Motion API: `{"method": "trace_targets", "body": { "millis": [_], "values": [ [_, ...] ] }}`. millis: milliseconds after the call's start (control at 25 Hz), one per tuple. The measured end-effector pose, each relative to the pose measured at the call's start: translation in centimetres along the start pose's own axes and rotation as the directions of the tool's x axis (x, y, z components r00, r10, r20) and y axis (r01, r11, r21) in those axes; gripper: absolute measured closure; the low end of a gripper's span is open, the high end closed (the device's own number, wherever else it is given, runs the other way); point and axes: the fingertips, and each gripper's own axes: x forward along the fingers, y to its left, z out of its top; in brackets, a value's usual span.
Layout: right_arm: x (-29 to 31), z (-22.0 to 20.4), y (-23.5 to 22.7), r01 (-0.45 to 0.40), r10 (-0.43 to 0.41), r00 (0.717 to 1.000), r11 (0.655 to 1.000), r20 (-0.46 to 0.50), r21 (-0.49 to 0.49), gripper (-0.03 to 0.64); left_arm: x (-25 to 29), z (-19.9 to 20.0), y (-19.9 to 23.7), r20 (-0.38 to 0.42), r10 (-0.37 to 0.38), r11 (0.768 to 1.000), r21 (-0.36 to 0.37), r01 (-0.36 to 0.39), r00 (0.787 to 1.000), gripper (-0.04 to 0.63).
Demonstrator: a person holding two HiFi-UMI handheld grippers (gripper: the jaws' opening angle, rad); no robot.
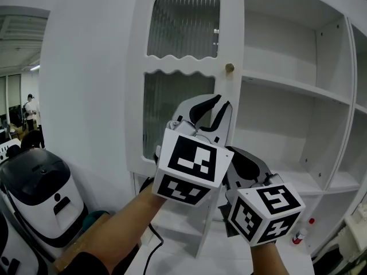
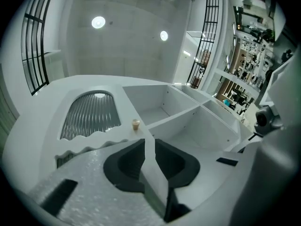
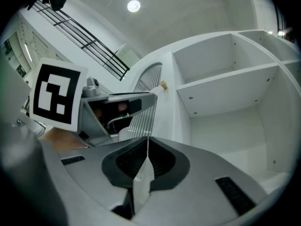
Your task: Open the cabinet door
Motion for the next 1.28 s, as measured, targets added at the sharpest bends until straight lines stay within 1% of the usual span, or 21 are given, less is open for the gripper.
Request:
{"method": "trace_targets", "body": {
  "millis": [120, 240, 400, 520, 720, 920, 1000, 1040, 1120, 1280],
  "values": [
    [0.1, -0.7, -0.2, 0.005, -0.005, 1.0, 1.0, -0.006, 0.001, 0.595, 0.6, 0.6, 0.8, 0.031, 0.018, 1.0, 0.025, -0.019, 0.999, 0.495],
    [0.0, -1.1, -0.7, 0.019, -0.019, 1.0, 1.0, -0.012, 0.013, 0.595, 1.6, 0.8, 1.4, 0.037, 0.024, 0.997, 0.067, -0.026, 0.999, 0.482],
    [0.1, -1.8, -0.8, 0.02, -0.02, 1.0, 1.0, -0.019, 0.019, 0.595, 3.0, 1.5, 2.3, 0.061, 0.036, 0.994, 0.1, -0.042, 0.997, 0.474],
    [0.1, -2.6, -0.9, 0.026, -0.025, 0.999, 0.999, -0.032, 0.021, 0.595, 3.8, 2.2, 2.9, 0.086, 0.046, 0.993, 0.102, -0.055, 0.995, 0.47],
    [0.1, -3.4, -1.4, 0.039, -0.038, 0.998, 0.999, -0.045, 0.031, 0.595, 5.5, 2.1, 2.8, 0.069, 0.031, 0.994, 0.104, -0.038, 0.997, 0.439],
    [0.0, -4.6, -1.8, 0.046, -0.043, 0.997, 0.998, -0.07, 0.034, 0.595, 6.7, 2.0, 2.7, 0.072, 0.032, 0.994, 0.106, -0.039, 0.997, 0.44],
    [0.0, -4.9, -1.9, 0.049, -0.046, 0.996, 0.998, -0.079, 0.033, 0.595, 6.7, 2.0, 2.8, 0.077, 0.035, 0.995, 0.093, -0.042, 0.996, 0.444],
    [-0.1, -5.0, -2.0, 0.051, -0.048, 0.996, 0.998, -0.082, 0.032, 0.595, 6.7, 2.0, 3.0, 0.078, 0.04, 0.996, 0.081, -0.046, 0.996, 0.451],
    [-0.2, -5.1, -2.1, 0.055, -0.051, 0.995, 0.998, -0.086, 0.033, 0.595, 6.7, 2.2, 3.4, 0.076, 0.055, 0.996, 0.062, -0.059, 0.996, 0.504],
    [-0.5, -5.7, -2.2, 0.062, -0.058, 0.993, 0.997, -0.1, 0.037, 0.595, 6.6, 2.2, 3.4, 0.071, 0.069, 0.993, 0.086, -0.075, 0.995, 0.514]
  ]
}}
